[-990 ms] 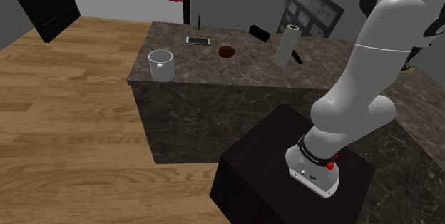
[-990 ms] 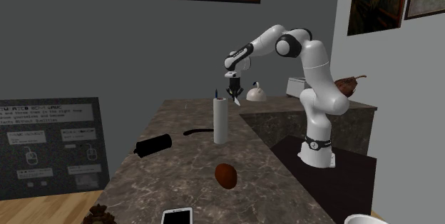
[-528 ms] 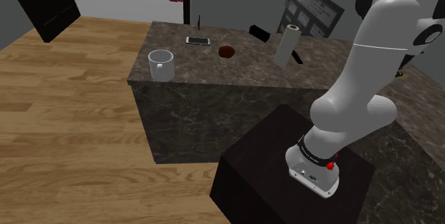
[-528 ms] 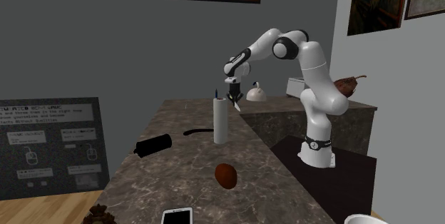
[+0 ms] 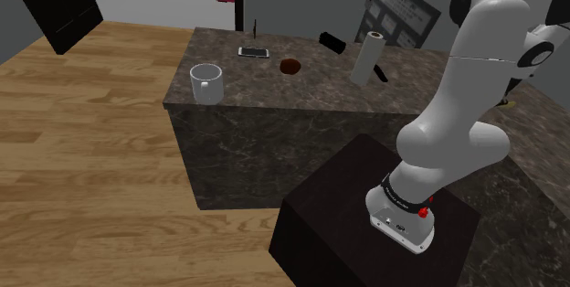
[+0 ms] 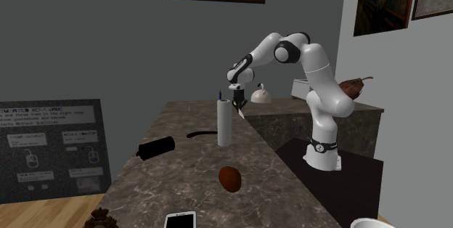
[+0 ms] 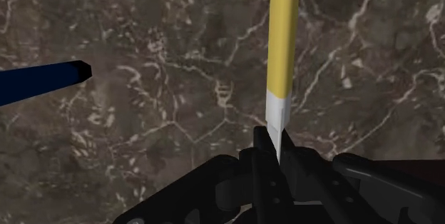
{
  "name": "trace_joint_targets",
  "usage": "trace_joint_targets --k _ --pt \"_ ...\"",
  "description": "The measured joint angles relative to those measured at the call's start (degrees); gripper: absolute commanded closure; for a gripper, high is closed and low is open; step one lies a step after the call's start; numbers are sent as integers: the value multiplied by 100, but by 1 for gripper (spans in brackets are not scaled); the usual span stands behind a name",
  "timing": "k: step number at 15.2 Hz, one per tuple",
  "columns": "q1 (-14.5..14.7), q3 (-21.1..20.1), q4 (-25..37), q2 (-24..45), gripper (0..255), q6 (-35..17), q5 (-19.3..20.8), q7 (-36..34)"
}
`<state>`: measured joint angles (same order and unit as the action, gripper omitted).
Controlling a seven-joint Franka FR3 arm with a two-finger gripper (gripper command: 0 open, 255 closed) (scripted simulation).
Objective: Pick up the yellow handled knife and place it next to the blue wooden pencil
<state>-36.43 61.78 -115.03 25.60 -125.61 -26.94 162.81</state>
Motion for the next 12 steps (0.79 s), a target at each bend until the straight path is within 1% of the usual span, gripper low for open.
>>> trace_joint_targets --k 5,6,12 --pt "-12 -12 -8 10 255 -15 -14 12" --pt "-12 -12 -8 10 0 -15 -14 12" --pt "-12 -12 -8 10 0 -15 -14 12"
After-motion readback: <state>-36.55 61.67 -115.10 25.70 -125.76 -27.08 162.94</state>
